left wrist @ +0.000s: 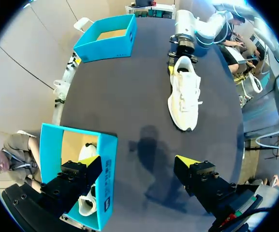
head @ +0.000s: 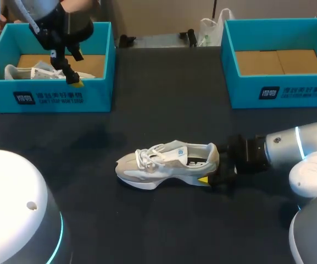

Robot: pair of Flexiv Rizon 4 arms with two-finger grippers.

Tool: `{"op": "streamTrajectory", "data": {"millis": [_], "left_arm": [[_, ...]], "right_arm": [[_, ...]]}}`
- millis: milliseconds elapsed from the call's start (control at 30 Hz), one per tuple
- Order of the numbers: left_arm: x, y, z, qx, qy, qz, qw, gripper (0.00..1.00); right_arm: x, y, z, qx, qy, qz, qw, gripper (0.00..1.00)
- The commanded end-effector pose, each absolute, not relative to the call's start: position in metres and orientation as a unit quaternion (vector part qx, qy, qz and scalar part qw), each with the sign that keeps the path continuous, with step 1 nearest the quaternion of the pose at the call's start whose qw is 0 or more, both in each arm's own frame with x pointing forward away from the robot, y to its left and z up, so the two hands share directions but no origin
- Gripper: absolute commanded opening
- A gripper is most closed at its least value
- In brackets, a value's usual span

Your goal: Take the shoe out of the shoebox, open the shoe tongue, remove and reinsert the insole, then place the shoe into the shoebox

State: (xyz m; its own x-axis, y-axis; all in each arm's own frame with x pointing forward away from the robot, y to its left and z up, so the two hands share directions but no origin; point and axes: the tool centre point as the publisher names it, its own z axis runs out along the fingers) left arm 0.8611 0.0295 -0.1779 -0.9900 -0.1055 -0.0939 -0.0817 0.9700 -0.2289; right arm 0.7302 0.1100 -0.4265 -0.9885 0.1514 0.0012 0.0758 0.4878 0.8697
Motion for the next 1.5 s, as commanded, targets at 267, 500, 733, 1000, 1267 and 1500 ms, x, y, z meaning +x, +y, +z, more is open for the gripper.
{"op": "streamTrajectory", "data": {"millis": [267, 500, 733, 1000, 1267, 1500], "left_arm": [[0.871, 0.004, -0.178, -0.254, 0.960, -0.113, 0.038, 1.00], [0.860, -0.017, -0.171, -0.379, 0.916, -0.115, 0.059, 1.00], [0.838, -0.042, -0.171, -0.471, 0.875, -0.097, 0.055, 1.00], [0.818, -0.073, -0.185, -0.553, 0.827, -0.083, 0.048, 1.00], [0.803, -0.108, -0.203, -0.596, 0.799, -0.076, 0.028, 1.00], [0.792, -0.133, -0.224, -0.634, 0.770, -0.055, 0.044, 1.00]], "right_arm": [[0.728, 0.112, -0.427, 0.066, 0.862, 0.501, 0.038, 0.00], [0.728, 0.112, -0.427, 0.066, 0.862, 0.501, 0.038, 0.00], [0.728, 0.112, -0.427, 0.066, 0.862, 0.501, 0.038, 0.00], [0.728, 0.112, -0.427, 0.066, 0.862, 0.501, 0.038, 0.00], [0.728, 0.112, -0.427, 0.066, 0.862, 0.501, 0.038, 0.00], [0.728, 0.112, -0.427, 0.066, 0.862, 0.501, 0.038, 0.00]]}}
